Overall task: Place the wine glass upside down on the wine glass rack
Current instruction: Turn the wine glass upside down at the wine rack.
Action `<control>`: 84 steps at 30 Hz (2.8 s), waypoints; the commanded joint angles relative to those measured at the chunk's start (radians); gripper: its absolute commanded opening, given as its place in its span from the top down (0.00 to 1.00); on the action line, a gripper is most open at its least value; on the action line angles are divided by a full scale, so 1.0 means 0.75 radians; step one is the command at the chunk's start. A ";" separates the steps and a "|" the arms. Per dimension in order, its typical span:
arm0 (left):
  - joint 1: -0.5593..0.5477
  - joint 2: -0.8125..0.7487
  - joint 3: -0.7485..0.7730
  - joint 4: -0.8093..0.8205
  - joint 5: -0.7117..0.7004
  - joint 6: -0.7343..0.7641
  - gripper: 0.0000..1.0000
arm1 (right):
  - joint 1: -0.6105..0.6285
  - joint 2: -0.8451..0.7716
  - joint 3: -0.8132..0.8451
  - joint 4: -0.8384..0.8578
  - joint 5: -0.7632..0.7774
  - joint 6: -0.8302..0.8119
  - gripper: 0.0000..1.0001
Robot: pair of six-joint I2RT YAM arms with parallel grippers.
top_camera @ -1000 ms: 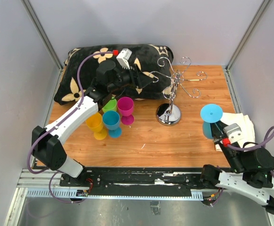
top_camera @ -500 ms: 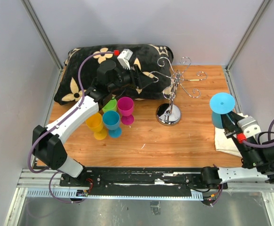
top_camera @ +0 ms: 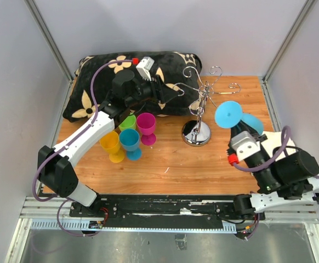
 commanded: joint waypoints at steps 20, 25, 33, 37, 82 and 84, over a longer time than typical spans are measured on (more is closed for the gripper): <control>0.068 -0.039 -0.056 0.065 0.069 -0.021 0.43 | -1.339 0.708 0.802 -0.490 -1.254 0.705 0.99; 0.084 -0.028 -0.065 0.091 0.095 -0.051 0.43 | -1.824 0.651 0.742 -0.564 -1.648 0.938 0.99; 0.090 -0.019 -0.069 0.110 0.119 -0.067 0.42 | -2.505 0.660 0.488 -0.369 -2.161 1.342 0.99; 0.100 -0.011 -0.076 0.131 0.151 -0.097 0.42 | -2.721 0.658 0.289 -0.102 -2.385 1.603 0.99; 0.047 0.051 0.033 0.093 0.120 -0.119 0.42 | -2.728 1.549 0.167 1.792 -3.007 2.610 0.99; 0.047 0.065 0.037 0.093 0.099 -0.133 0.44 | -2.718 1.555 0.162 1.792 -3.006 2.609 0.99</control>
